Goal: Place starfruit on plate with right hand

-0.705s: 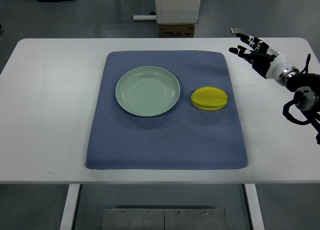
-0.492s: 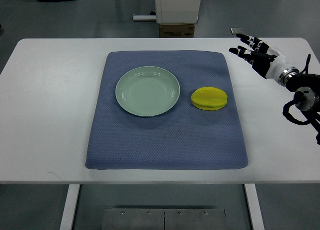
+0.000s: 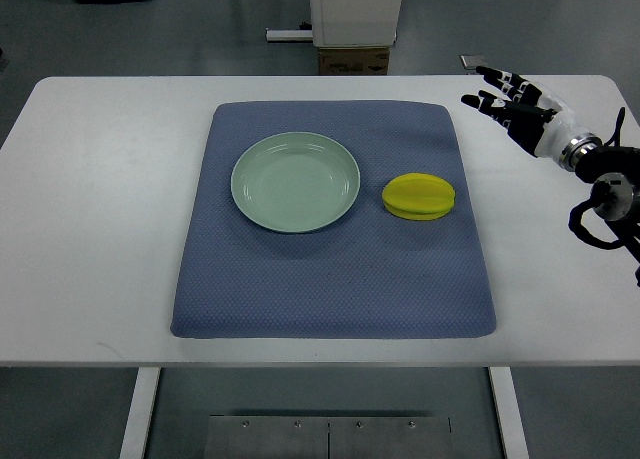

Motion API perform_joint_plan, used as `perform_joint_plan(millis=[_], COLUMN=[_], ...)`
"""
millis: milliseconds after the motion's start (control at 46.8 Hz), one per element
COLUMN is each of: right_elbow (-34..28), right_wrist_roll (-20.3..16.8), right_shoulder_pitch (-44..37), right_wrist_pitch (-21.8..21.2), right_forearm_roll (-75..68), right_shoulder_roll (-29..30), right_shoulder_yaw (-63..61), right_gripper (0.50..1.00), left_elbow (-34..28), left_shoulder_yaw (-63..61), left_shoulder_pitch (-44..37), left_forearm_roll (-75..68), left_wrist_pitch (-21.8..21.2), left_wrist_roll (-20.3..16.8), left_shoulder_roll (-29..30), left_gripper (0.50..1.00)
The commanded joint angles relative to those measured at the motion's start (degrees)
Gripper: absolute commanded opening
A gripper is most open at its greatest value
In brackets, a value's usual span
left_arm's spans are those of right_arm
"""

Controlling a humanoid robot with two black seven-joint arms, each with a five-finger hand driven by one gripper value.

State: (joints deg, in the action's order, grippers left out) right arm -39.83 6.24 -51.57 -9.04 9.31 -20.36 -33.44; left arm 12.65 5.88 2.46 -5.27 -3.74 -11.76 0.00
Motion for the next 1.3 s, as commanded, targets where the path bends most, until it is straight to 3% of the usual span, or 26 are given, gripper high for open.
perform_joint_plan(millis=[0, 214, 385, 1283], right_elbow=[0.02, 0.02, 0.02, 2.57], right_wrist_roll=[0.0, 0.27, 3.34, 4.84], right_shoulder_pitch=[-0.03, -0.11, -0.2, -0.47], right_wrist_pitch=[0.08, 0.08, 0.16, -1.42], right_forearm_roll=[0.0, 0.09, 0.09, 0.09], right_shoulder_roll=[-0.29, -0.82, -1.17, -2.57], right_shoulder_yaw=[0.04, 0.13, 0.3, -0.13], right_gripper=[1.0, 1.0, 1.0, 1.0], left_elbow=[0.0, 0.0, 0.0, 0.0], left_shoulder_yaw=[-0.08, 0.01, -0.08, 0.01], left_shoulder_pitch=[0.0, -0.09, -0.09, -0.09], left_forearm_roll=[0.0, 0.0, 0.0, 0.0], left_wrist_pitch=[0.05, 0.05, 0.05, 0.05], left_wrist_roll=[-0.01, -0.01, -0.01, -0.01], left_shoulder_roll=[0.0, 0.0, 0.0, 0.0], left_gripper=[1.0, 1.0, 1.0, 1.0])
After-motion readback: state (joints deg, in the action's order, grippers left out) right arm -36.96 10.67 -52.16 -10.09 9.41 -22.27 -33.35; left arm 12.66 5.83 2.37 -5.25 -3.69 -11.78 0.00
